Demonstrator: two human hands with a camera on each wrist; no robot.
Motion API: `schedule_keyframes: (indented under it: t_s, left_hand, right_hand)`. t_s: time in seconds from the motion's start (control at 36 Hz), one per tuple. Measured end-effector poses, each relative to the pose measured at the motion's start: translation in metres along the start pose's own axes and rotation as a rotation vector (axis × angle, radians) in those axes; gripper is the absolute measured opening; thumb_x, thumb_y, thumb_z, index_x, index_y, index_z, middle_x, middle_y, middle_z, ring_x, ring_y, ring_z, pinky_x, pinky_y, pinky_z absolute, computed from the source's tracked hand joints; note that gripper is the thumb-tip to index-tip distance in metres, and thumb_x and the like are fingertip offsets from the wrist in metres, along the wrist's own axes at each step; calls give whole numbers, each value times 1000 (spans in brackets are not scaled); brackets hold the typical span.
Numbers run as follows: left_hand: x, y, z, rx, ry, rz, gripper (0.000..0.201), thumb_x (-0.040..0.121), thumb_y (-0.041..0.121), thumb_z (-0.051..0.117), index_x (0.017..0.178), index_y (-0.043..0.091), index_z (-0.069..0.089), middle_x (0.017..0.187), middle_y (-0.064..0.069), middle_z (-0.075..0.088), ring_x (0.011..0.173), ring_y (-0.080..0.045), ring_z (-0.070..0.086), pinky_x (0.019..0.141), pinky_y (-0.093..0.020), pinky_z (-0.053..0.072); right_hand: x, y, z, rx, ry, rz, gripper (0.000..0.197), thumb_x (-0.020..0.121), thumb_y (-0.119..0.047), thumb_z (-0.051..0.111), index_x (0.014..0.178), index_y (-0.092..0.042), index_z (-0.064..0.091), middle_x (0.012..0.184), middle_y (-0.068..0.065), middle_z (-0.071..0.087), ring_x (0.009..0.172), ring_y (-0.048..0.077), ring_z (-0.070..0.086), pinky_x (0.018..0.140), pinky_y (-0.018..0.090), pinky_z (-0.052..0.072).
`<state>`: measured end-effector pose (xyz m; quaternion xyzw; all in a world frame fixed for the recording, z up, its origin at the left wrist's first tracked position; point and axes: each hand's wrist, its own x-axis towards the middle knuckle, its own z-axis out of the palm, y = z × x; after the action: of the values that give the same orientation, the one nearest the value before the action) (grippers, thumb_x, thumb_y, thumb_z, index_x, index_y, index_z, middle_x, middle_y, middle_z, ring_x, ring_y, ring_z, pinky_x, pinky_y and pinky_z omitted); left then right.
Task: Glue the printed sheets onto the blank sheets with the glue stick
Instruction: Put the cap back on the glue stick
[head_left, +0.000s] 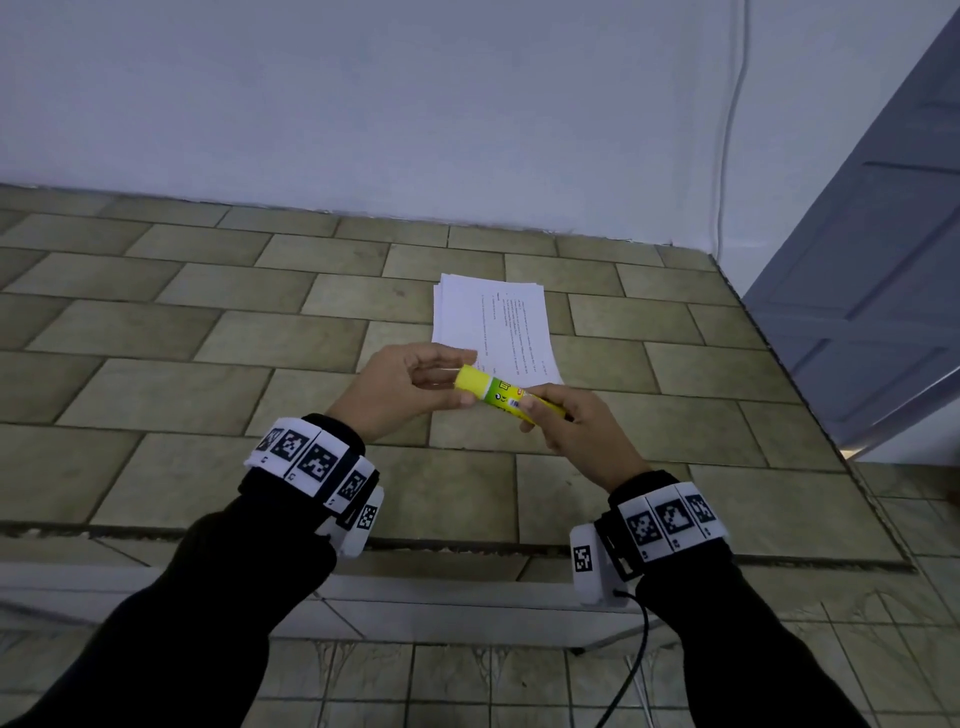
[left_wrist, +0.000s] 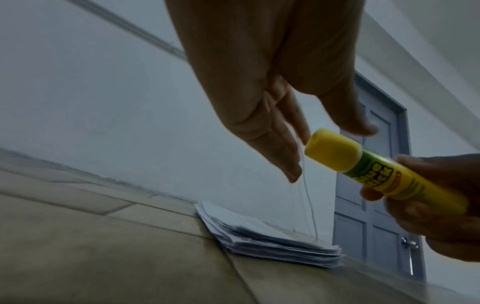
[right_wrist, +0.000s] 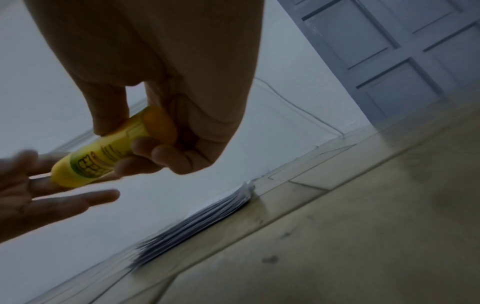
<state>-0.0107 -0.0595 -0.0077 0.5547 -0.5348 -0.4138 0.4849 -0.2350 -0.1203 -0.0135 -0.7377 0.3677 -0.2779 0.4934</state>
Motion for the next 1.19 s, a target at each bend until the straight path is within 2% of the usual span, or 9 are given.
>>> schedule_keyframes:
  t_s: [0.17, 0.31, 0.5, 0.58, 0.69, 0.78, 0.89, 1.06, 1.19]
  left_hand:
    - [0, 8, 7, -61, 70, -156, 45, 73, 46, 70, 93, 6, 73, 86, -9, 75, 80, -24, 74, 70, -30, 60]
    - [0, 8, 10, -157, -13, -155, 18, 81, 16, 71, 95, 6, 72, 84, -8, 76, 75, -18, 73, 68, -21, 58]
    - [-4, 4, 9, -47, -25, 25, 32, 66, 18, 80, 98, 17, 74, 96, -3, 76, 90, -15, 71, 86, -25, 55]
    - [-3, 4, 11, -14, -48, 87, 33, 69, 3, 81, 98, 16, 73, 100, -1, 75, 94, -14, 70, 86, -23, 54]
    - [-4, 9, 12, -17, -117, 87, 44, 72, -5, 79, 109, 16, 69, 115, -1, 71, 106, -10, 66, 88, -20, 52]
    - [-4, 11, 13, -42, -64, 8, 49, 73, 21, 83, 117, 28, 63, 124, 5, 65, 114, -6, 62, 91, -23, 52]
    - [-2, 8, 10, -59, 111, -152, 43, 77, 49, 76, 101, 14, 68, 94, -2, 70, 81, -13, 70, 75, -31, 59]
    - [-5, 6, 10, -147, -19, -245, 9, 88, 12, 67, 92, 5, 71, 78, -7, 75, 72, -17, 73, 65, -20, 58]
    - [-5, 7, 14, -200, -16, -179, 15, 86, 0, 67, 100, 4, 70, 86, -10, 76, 76, -18, 73, 70, -20, 58]
  right_hand:
    - [-2, -4, 3, -105, 15, -116, 14, 94, -19, 61, 103, -13, 70, 75, -3, 65, 59, 0, 51, 56, 11, 37]
    - [-4, -3, 3, -201, 22, -165, 13, 96, -20, 59, 101, -14, 69, 73, -4, 63, 60, -2, 52, 56, 10, 35]
    - [4, -1, -3, 54, -80, 24, 22, 100, -22, 50, 92, -17, 69, 63, -4, 57, 45, 8, 43, 47, 20, 38]
    - [3, 0, -5, 119, -109, 66, 24, 101, -22, 48, 100, -14, 70, 63, -3, 56, 44, 9, 40, 47, 21, 37]
    - [0, 2, -3, 111, -103, 43, 27, 101, -20, 47, 82, -16, 66, 66, 0, 57, 46, 12, 41, 49, 25, 39]
    - [0, 4, -2, 71, -73, 30, 23, 101, -21, 49, 87, -16, 67, 68, -1, 59, 48, 11, 43, 49, 24, 40]
    - [-2, 5, -1, -2, -38, -14, 19, 99, -21, 52, 96, -12, 69, 68, -4, 61, 48, 5, 44, 49, 21, 40]
    - [-6, 4, 0, -102, -2, -94, 20, 98, -18, 54, 103, -7, 69, 68, -1, 60, 53, 0, 50, 52, 10, 36]
    - [0, 5, -2, -52, -38, -18, 21, 99, -22, 51, 90, -11, 67, 64, -2, 56, 47, 3, 45, 50, 16, 38]
